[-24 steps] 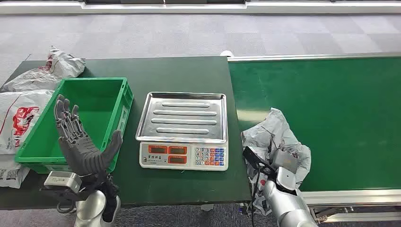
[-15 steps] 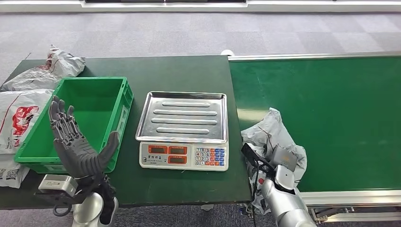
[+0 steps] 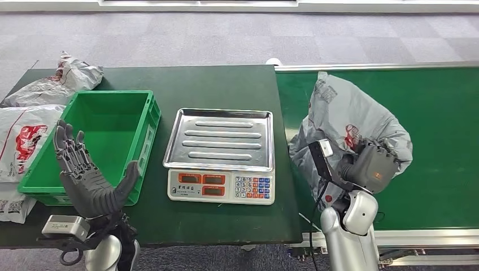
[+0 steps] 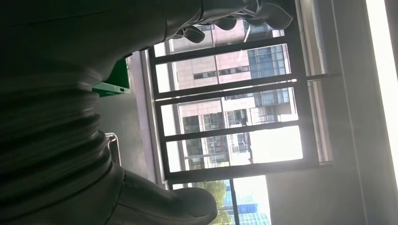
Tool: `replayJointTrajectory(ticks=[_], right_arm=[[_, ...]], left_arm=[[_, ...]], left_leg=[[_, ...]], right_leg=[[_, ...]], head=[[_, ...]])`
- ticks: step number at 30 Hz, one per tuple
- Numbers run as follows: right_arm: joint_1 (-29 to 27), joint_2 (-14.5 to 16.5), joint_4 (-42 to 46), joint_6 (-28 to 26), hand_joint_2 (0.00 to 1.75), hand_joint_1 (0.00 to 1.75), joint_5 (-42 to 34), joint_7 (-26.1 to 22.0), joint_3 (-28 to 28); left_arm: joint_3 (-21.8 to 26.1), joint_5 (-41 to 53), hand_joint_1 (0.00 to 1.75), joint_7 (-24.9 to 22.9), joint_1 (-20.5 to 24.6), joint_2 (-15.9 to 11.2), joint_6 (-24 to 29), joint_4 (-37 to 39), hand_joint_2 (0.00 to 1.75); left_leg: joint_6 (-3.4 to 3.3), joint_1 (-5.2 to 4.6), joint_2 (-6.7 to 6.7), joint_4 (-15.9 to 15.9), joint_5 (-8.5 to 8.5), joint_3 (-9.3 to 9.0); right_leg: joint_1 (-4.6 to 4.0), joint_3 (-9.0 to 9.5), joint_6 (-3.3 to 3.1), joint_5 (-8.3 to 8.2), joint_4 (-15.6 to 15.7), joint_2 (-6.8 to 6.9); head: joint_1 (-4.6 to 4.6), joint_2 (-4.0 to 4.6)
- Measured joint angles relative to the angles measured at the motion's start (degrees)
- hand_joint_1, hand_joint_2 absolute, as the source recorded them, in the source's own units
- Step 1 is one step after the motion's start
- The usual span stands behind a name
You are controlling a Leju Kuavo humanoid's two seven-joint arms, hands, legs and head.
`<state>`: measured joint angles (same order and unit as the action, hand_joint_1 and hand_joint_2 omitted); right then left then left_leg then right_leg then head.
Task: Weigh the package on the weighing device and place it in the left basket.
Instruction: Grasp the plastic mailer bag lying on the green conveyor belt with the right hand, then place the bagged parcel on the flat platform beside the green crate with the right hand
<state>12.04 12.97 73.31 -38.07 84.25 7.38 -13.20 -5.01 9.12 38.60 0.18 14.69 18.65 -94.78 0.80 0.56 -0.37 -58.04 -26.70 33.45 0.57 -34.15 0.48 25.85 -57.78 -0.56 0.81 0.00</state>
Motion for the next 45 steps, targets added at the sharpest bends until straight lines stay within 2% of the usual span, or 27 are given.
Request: replayJointTrajectory(ticks=[7,12,14,17,21,25,30,35,39,45], right_arm=[[-3.6,2.1,16.2,-2.0,1.75,1.75,-1.5,-6.5,-0.1],[-3.8,4.3,23.4,-2.0,1.75,1.75,-6.1,-13.1,-2.0],[-2.8,4.8,23.7,-2.1,1.75,1.75,-9.1,-15.6,-2.5],[2.4,5.0,17.2,-1.4,1.75,1.75,-11.9,-17.6,-0.7],[12.2,4.7,4.1,0.9,1.75,1.75,-14.2,-18.3,6.4],[19.8,4.9,-5.6,1.9,1.75,1.75,-12.5,-16.9,13.3],[25.3,5.3,-12.6,1.4,1.75,1.75,-11.9,-15.7,19.2],[27.5,5.5,-16.4,1.0,1.75,1.75,-12.5,-15.6,22.2],[28.2,5.6,-18.4,0.5,1.75,0.0,-13.0,-15.3,23.3],[29.3,5.6,-22.8,-1.5,1.75,0.0,-13.5,-13.1,24.0]], left_arm=[[-0.1,-0.8,0.0,1.0,0.1,0.0,0.5,1.4,1.75],[-0.8,-1.1,0.0,1.3,0.5,0.0,0.8,2.7,1.75],[-1.1,-1.4,0.0,1.4,0.8,0.0,0.9,3.4,1.75],[-2.3,-2.9,0.0,1.6,1.9,-0.2,1.5,4.7,1.75],[-4.7,-5.1,0.0,1.6,3.9,-1.0,2.5,6.8,1.75],[-6.3,-6.1,0.0,1.6,5.5,-1.9,3.7,8.5,1.75],[-6.8,-6.4,0.0,1.6,6.4,-2.7,5.0,9.5,1.75],[-6.8,-6.4,0.0,1.6,6.4,-3.4,5.2,9.8,1.75],[-6.8,-6.4,0.0,1.6,6.4,-3.8,5.6,9.8,1.75],[-6.8,-6.3,0.0,1.7,6.2,-4.2,6.1,9.8,1.75]], left_leg=[[0.0,-0.01,0.01,0.0,-0.01,0.03],[0.0,-0.01,0.02,0.0,0.0,0.06],[0.0,-0.01,0.07,0.0,-0.01,0.25],[0.0,-0.01,0.3,0.0,-0.01,0.52],[0.05,0.0,0.3,0.0,0.41,0.23],[0.12,0.03,0.09,0.0,0.56,0.33],[0.12,0.05,0.09,0.0,0.55,0.39],[0.12,0.04,0.06,0.0,0.54,0.44],[0.12,0.03,0.05,0.0,0.54,0.45],[0.12,0.03,0.05,0.0,0.55,0.44]], right_leg=[[0.01,-0.07,0.01,0.03,0.0,0.0],[0.01,-0.07,0.01,0.03,0.0,0.0],[0.01,-0.04,0.01,0.03,0.0,-0.06],[0.01,-0.06,-0.01,-0.04,0.0,-0.29],[-0.01,-0.32,-0.04,-0.36,-0.1,-0.33],[-0.04,-0.39,-0.05,-0.43,-0.1,-0.24],[-0.06,-0.44,-0.07,-0.41,-0.1,-0.24],[-0.04,-0.47,-0.06,-0.41,-0.1,-0.21],[-0.03,-0.47,-0.06,-0.41,-0.1,-0.19],[-0.04,-0.48,-0.06,-0.41,-0.1,-0.18]], head=[[-0.01,0.0],[-0.02,0.0],[-0.02,0.0],[-0.01,0.0],[0.0,0.0],[0.01,0.0],[0.0,0.0],[0.0,0.0],[0.0,0.0],[0.0,0.0]])
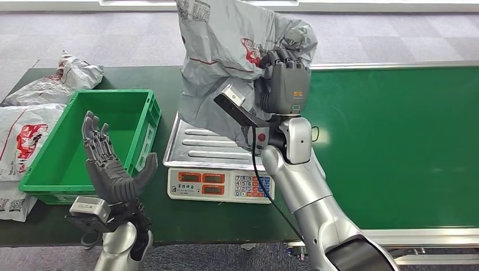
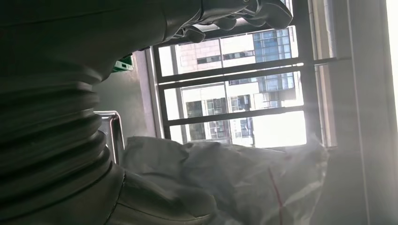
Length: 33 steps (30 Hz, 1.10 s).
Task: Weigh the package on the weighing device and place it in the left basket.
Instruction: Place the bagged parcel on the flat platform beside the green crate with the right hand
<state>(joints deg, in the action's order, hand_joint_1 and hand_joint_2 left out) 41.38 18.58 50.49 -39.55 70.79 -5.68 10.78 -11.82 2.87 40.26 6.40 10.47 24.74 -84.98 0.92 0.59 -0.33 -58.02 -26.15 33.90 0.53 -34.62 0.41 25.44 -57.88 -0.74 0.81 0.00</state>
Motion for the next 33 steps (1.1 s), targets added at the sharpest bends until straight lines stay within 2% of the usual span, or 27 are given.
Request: replayJointTrajectory(ticks=[11,26,33], right_arm=[[0.4,0.0,-5.0,3.0,1.75,0.0,-4.6,-1.5,0.0],[0.4,-0.1,-6.3,3.7,1.75,0.0,-4.9,-1.5,0.0],[-0.9,-0.8,-5.5,8.1,1.75,0.0,-8.4,-4.0,0.0]], left_arm=[[0.0,1.0,0.0,0.0,-0.2,-0.3,-0.1,0.0,1.75],[0.0,1.2,0.0,0.0,-0.1,-0.3,-0.2,0.0,1.75],[0.1,2.7,0.0,0.0,-0.7,-0.2,-0.6,-0.4,1.75]], left_leg=[[0.0,0.0,0.0,0.0,0.0,0.01],[0.0,0.0,0.02,0.0,0.0,0.01],[0.0,0.0,0.01,0.0,0.0,0.01]], right_leg=[[0.0,-0.04,0.0,0.0,0.0,-0.01],[0.0,-0.05,0.0,0.0,0.0,-0.01],[0.0,-0.05,0.0,0.0,0.0,-0.01]], head=[[0.0,0.0],[0.0,0.0],[0.0,0.0]])
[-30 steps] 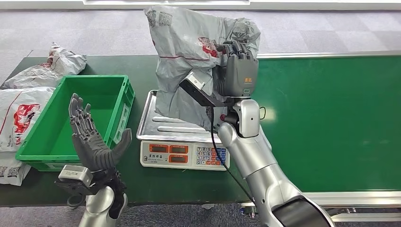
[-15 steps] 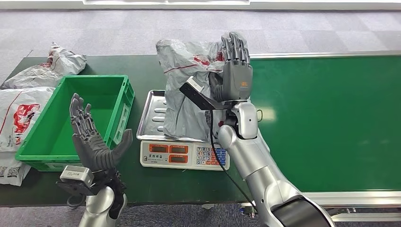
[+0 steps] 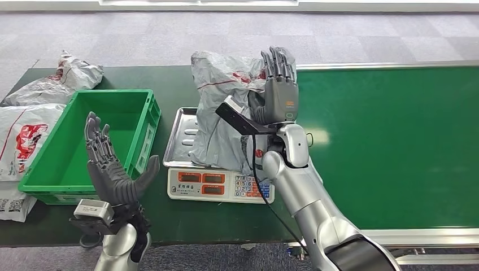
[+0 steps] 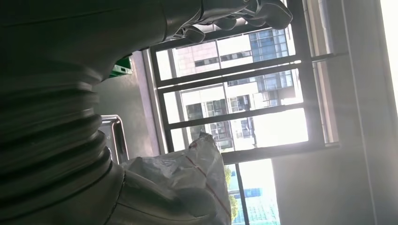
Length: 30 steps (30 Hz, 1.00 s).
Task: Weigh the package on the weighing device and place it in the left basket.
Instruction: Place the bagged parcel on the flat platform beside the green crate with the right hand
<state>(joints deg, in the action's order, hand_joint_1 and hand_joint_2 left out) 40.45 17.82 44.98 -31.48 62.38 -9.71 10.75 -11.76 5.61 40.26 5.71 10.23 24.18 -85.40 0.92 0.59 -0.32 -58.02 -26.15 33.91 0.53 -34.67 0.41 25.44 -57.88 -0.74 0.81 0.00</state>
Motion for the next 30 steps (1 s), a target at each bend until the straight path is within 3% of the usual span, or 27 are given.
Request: replayJointTrajectory(ticks=[2,6,8,11,17,21,23,25,27,30], right_arm=[[-1.6,-0.4,2.4,2.0,1.75,0.0,-1.9,-0.6,0.0],[-4.4,-1.3,8.9,12.1,0.0,0.0,-7.9,3.6,-0.7],[-4.5,-2.1,9.8,18.9,0.0,0.0,-8.3,9.4,-1.3],[-3.5,-3.4,7.2,22.0,0.0,0.0,-5.3,14.0,-1.9],[-1.5,-4.3,1.1,22.7,0.0,0.0,-4.3,12.8,-2.8],[-1.2,-4.3,0.2,22.1,0.0,0.0,-8.0,8.6,-3.8],[-2.0,-4.3,2.1,16.0,0.87,0.0,-9.3,4.5,-4.8],[-4.2,-3.9,7.6,5.0,1.75,0.0,-7.0,-0.5,-5.9],[-7.6,-2.7,17.1,-4.6,1.75,0.0,-4.3,-8.0,-8.1],[-12.1,-0.7,35.8,-8.7,1.75,0.0,-8.4,-21.0,-13.1]], left_arm=[[0.1,0.4,0.0,0.0,-0.4,0.0,-0.2,-0.3,1.75],[0.8,1.2,0.0,0.0,-1.1,0.0,-0.6,-1.2,1.75],[1.8,2.0,0.0,0.0,-1.4,0.3,-1.2,-1.7,1.75],[3.2,3.2,0.0,-0.4,-1.8,1.1,-2.4,-2.7,1.75],[5.2,4.9,0.0,-1.3,-2.8,2.6,-3.0,-5.1,1.75],[6.2,5.5,0.0,-1.6,-3.1,3.3,-3.6,-6.6,1.75],[6.5,5.6,0.0,-1.7,-3.4,3.6,-3.9,-7.5,1.75],[6.8,5.7,0.0,-2.0,-3.6,3.9,-4.9,-8.1,1.75],[6.9,6.2,0.0,-2.9,-3.3,4.3,-6.2,-7.8,1.75],[6.4,8.4,0.0,-3.7,-1.0,4.7,-6.9,-4.3,1.75]], left_leg=[[0.0,0.0,-0.01,0.0,0.0,0.01],[0.01,0.0,0.0,0.0,-0.02,0.03],[0.0,0.0,0.0,0.0,-0.02,0.05],[0.0,-0.01,-0.02,0.0,0.0,0.08],[0.0,-0.01,-0.01,0.0,0.01,0.06],[0.01,0.0,-0.03,0.0,0.01,0.07],[0.0,0.0,-0.06,0.0,0.01,0.07],[0.0,-0.01,-0.12,0.0,0.0,0.09],[0.0,-0.04,-0.16,0.0,-0.01,0.12],[-0.01,-0.06,-0.46,-0.1,-0.02,0.22]], right_leg=[[0.0,-0.01,0.0,0.0,0.0,0.01],[0.0,-0.03,0.0,0.01,0.0,0.01],[0.0,-0.03,0.01,0.01,0.0,0.02],[0.01,-0.03,0.0,-0.02,0.0,0.06],[0.01,-0.04,-0.02,-0.06,0.0,0.05],[0.0,-0.05,-0.02,-0.04,0.0,0.06],[0.0,-0.06,-0.03,-0.04,0.0,0.07],[0.01,-0.09,-0.02,-0.01,0.0,0.13],[0.03,-0.16,0.0,0.01,0.0,0.2],[0.05,-0.13,0.03,0.09,0.0,0.45]], head=[[0.0,0.0],[0.01,0.0],[0.0,0.0],[-0.01,0.0],[0.0,0.0],[0.0,0.0],[0.0,0.0],[-0.01,0.0],[0.0,0.0],[0.01,0.0]])
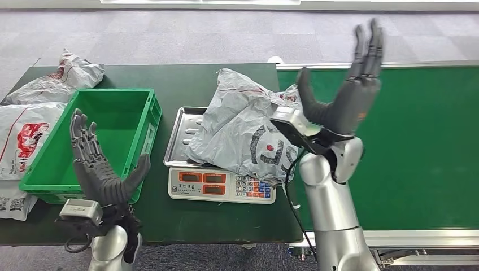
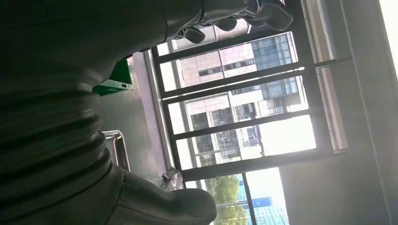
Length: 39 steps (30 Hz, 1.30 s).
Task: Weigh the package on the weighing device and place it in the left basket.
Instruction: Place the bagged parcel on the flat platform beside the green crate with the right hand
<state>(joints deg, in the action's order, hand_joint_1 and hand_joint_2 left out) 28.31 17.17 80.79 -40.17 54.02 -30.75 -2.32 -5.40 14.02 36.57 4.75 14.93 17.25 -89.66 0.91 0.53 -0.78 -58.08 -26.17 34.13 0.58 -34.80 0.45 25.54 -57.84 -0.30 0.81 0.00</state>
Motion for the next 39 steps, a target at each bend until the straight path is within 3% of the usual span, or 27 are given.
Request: replayJointTrajectory(ticks=[2,6,12,16,19,25,31,34,36,38,39], right_arm=[[-2.0,0.8,10.5,-0.2,1.75,0.0,-4.5,-4.4,-2.5],[-4.9,1.6,24.3,-0.1,1.75,0.0,-10.5,-8.4,-4.5],[-7.7,2.4,35.9,0.0,1.75,0.0,-10.9,-6.3,-4.8],[-8.6,2.7,37.3,0.2,1.75,0.0,-12.4,-7.6,-3.5],[-8.7,2.9,37.0,0.2,1.75,0.0,-12.0,-7.5,-2.3],[-10.0,3.1,36.0,0.3,1.75,0.0,-13.2,-9.1,0.1],[-10.3,3.1,35.5,0.3,1.75,0.0,-13.8,-9.2,0.7],[-10.3,3.1,35.3,0.3,1.75,0.0,-13.8,-9.2,0.8],[-10.3,3.1,35.0,0.3,1.75,0.0,-13.8,-9.2,0.8],[-10.3,3.1,34.7,0.3,1.75,0.0,-13.7,-9.2,0.8],[-10.3,3.1,34.6,0.3,1.75,0.0,-13.7,-9.2,0.8]], left_arm=[[-0.8,2.1,0.0,-0.1,2.2,0.1,0.3,3.8,1.75],[-2.5,8.5,0.0,-1.8,7.6,0.0,2.1,11.6,1.75],[-7.5,29.7,0.0,-10.9,19.9,-0.4,5.0,27.1,1.75],[-13.7,45.6,0.0,-19.3,28.1,-0.8,3.2,38.4,1.75],[-17.9,49.4,0.0,-22.2,32.7,-0.8,2.2,45.7,1.75],[-24.1,51.9,0.0,-24.1,39.4,0.2,2.1,58.2,1.75],[-27.7,55.6,0.0,-25.0,41.7,0.9,1.0,64.5,1.75],[-29.0,56.8,0.03,-23.1,42.4,1.1,-2.5,66.4,1.75],[-30.3,58.1,0.41,-20.7,43.0,1.2,-6.4,67.4,1.75],[-31.8,59.3,1.25,-18.5,43.8,1.2,-9.2,68.1,1.75],[-32.5,59.7,1.5,-17.8,44.1,1.2,-9.9,68.3,1.75]], left_leg=[[-0.02,0.0,-0.14,0.0,-0.01,-0.01],[-0.08,-0.05,0.08,0.0,-0.02,-0.05],[-0.14,-0.07,0.09,0.0,0.12,-0.06],[-0.16,-0.07,0.12,0.0,0.17,-0.06],[-0.14,-0.06,0.22,0.0,0.18,-0.06],[-0.12,-0.05,0.21,0.0,0.19,-0.02],[-0.12,-0.05,0.22,0.0,0.18,0.02],[-0.13,-0.05,0.22,0.0,0.18,0.02],[-0.13,-0.05,0.21,0.0,0.19,0.01],[-0.13,-0.05,0.2,0.0,0.19,-0.01],[-0.13,-0.05,0.19,0.0,0.19,-0.02]], right_leg=[[0.02,0.07,0.02,0.05,0.0,0.14],[0.09,0.04,0.06,-0.04,0.0,0.03],[0.08,0.08,0.08,-0.2,0.0,0.03],[0.08,0.09,0.06,-0.26,0.0,0.01],[0.07,0.05,0.05,-0.3,0.0,-0.09],[0.06,0.04,0.05,-0.29,0.0,-0.1],[0.06,0.01,0.04,-0.27,0.0,-0.1],[0.06,0.02,0.04,-0.27,0.0,-0.1],[0.06,0.03,0.04,-0.27,0.0,-0.09],[0.06,0.07,0.04,-0.27,0.0,-0.09],[0.06,0.09,0.04,-0.27,0.0,-0.08]], head=[[-0.02,0.0],[0.0,0.0],[-0.01,0.0],[-0.02,0.0],[-0.01,0.0],[-0.01,0.0],[-0.02,0.0],[-0.01,0.0],[-0.01,0.0],[-0.01,0.0],[-0.01,0.0]])
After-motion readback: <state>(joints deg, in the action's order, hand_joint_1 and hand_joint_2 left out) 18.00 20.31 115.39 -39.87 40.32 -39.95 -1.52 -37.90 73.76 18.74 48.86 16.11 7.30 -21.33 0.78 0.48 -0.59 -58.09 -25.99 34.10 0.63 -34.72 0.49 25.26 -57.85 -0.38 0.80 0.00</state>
